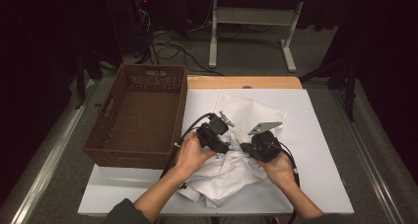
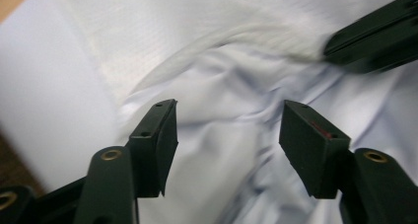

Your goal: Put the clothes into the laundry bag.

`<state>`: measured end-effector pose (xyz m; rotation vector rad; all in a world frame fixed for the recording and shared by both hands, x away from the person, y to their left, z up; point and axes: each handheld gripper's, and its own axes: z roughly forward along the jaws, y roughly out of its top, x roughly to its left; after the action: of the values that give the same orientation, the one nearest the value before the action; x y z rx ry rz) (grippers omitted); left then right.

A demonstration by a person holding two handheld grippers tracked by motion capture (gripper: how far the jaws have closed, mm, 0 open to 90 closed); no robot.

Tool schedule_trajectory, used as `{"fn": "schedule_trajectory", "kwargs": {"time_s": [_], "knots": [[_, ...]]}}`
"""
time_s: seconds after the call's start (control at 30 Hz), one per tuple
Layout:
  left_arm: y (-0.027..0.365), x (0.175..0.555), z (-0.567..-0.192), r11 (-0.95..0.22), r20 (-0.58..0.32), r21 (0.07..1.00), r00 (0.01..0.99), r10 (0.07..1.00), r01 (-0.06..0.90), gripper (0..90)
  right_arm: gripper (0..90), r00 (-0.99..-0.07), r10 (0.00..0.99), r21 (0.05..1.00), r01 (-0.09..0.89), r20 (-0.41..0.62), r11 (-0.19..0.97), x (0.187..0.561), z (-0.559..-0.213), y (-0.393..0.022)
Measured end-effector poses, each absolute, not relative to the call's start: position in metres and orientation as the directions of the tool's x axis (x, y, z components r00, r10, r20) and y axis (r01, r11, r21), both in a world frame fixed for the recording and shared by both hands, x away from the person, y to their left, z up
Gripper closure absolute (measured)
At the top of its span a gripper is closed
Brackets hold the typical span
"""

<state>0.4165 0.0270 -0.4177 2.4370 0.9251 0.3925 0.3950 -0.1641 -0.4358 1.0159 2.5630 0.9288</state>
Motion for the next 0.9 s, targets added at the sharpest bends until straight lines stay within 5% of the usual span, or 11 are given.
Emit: {"fn": "schedule_trajectory", "kwargs": {"time_s": [0.2,0.63,0.73,0.77,0.8,0.87,0.9], "knots": [[0.027,0.435,-0.446,-0.621,0.032,0.375,0.660,0.751,0.688,31.4,90.0,-0.730,0.683,0.617,0.541,0.008,0.572,0.394,-0.439,-0.167],[0.037,0.456,-0.477,-0.502,-0.097,0.332,0.558,0.824,0.799,25.3,90.0,-0.729,0.685,0.593,0.553,0.003,0.586,0.397,-0.441,-0.167],[0.041,0.452,-0.480,-0.516,-0.100,0.393,0.594,0.798,0.761,42.4,90.0,-0.727,0.687,0.594,0.555,0.006,0.582,0.398,-0.440,-0.167],[0.042,0.451,-0.480,-0.519,-0.102,0.405,0.601,0.793,0.753,59.8,90.0,-0.722,0.692,0.598,0.562,0.018,0.571,0.398,-0.440,-0.166],[0.043,0.451,-0.479,-0.522,-0.108,0.416,0.610,0.785,0.745,59.8,90.0,-0.722,0.692,0.598,0.562,0.018,0.571,0.398,-0.440,-0.166],[0.043,0.449,-0.477,-0.520,-0.118,0.431,0.618,0.778,0.737,80.8,90.0,-0.722,0.691,0.602,0.560,0.019,0.569,0.399,-0.439,-0.165],[0.043,0.449,-0.477,-0.520,-0.118,0.431,0.618,0.778,0.737,82.6,90.0,-0.722,0.691,0.602,0.560,0.019,0.569,0.399,-0.439,-0.165]]}}
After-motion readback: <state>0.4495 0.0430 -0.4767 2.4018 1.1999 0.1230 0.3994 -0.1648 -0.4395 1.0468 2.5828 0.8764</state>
